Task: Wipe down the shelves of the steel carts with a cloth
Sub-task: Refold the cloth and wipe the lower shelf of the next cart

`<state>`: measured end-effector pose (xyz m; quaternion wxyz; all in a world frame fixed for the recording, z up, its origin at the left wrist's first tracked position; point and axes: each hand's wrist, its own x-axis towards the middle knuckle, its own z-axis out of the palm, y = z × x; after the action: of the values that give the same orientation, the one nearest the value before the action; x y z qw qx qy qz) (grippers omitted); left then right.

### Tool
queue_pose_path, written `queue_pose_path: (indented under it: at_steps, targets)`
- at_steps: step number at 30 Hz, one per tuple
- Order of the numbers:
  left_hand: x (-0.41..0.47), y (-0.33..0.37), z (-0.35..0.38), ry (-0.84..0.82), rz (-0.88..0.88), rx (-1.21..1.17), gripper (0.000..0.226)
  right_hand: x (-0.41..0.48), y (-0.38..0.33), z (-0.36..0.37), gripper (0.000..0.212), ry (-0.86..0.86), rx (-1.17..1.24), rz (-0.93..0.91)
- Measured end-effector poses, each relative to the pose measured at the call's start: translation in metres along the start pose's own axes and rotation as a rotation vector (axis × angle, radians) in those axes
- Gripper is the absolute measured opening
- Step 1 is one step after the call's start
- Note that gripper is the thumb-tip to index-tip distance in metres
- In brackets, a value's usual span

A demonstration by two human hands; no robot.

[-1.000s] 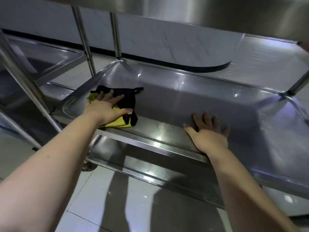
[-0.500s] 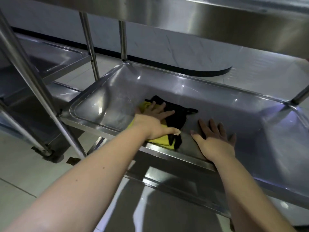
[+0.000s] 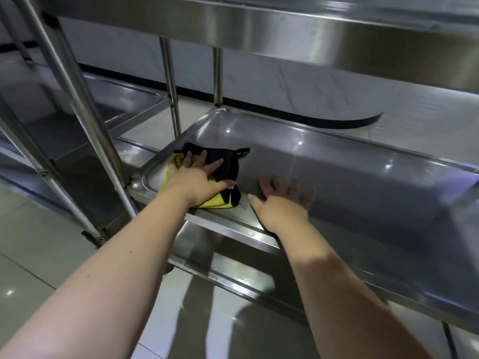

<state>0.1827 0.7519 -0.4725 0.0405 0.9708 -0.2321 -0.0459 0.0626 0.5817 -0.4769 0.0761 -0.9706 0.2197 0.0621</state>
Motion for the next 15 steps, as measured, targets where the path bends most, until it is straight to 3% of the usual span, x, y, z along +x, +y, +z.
queue_pose_path:
  at_steps: [3,7,11,15]
  targets:
    - [-0.011,0.004,0.001,0.028,0.064,0.021,0.072,0.008,-0.009,0.008,0.062,-0.015,0.034,0.04]
    - [-0.013,-0.025,-0.003,-0.074,0.052,0.069,0.08,0.005,-0.005,0.012,0.062,0.024,0.069,0.041]
    - [0.01,-0.065,-0.014,-0.059,-0.104,0.116,0.084,0.004,-0.007,0.014,0.061,0.034,0.064,0.038]
    - [0.035,-0.039,-0.013,-0.05,-0.234,0.117,0.083,0.004,-0.006,0.013,0.056,0.045,0.192,0.029]
